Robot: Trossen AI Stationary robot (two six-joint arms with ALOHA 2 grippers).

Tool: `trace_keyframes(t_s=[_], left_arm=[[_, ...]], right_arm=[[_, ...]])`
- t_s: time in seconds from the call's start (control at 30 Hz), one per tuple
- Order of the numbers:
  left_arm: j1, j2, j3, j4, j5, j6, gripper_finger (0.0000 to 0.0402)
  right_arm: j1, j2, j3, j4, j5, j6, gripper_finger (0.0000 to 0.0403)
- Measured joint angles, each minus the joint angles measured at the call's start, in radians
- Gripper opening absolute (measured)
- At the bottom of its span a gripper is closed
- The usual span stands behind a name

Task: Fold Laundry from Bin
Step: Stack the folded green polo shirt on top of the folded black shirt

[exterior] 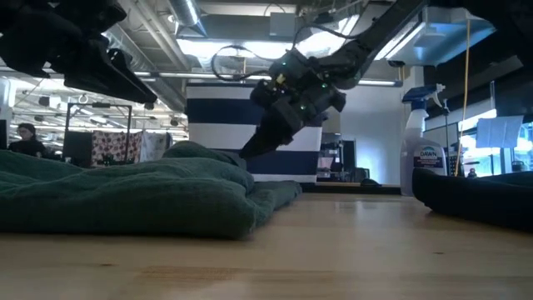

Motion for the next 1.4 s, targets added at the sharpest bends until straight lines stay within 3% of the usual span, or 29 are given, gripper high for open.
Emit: trace_keyframes(t_s=[0.3, 0.4, 0.53, 0.6, 1.03, 1.4], left_arm=[[0.051, 0.0, 0.0, 0.0, 0.058, 0.0, 0.0194], [0.055, 0.0, 0.0, 0.0, 0.058, 0.0, 0.0194], [0.055, 0.0, 0.0, 0.0, 0.059, 0.0, 0.0194], [0.055, 0.0, 0.0, 0.0, 0.062, 0.0, 0.0194], [0.054, 0.0, 0.0, -0.001, 0.083, -0.008, 0.0194], [0.054, 0.0, 0.0, 0.0, 0.085, -0.009, 0.0195]], right_arm=[[-0.007, 0.103, 0.137, -0.124, -0.106, -0.089, 0.0197], [0.001, 0.104, 0.149, -0.178, -0.108, -0.136, 0.015], [0.0, 0.096, 0.178, -0.332, -0.123, -0.165, 0.0037], [0.0, 0.085, 0.203, -0.4, -0.124, -0.182, 0.0014], [0.035, -0.054, 0.247, -0.561, -0.194, -0.079, 0.0005], [0.12, -0.177, 0.247, -0.627, -0.156, 0.052, 0.0004]])
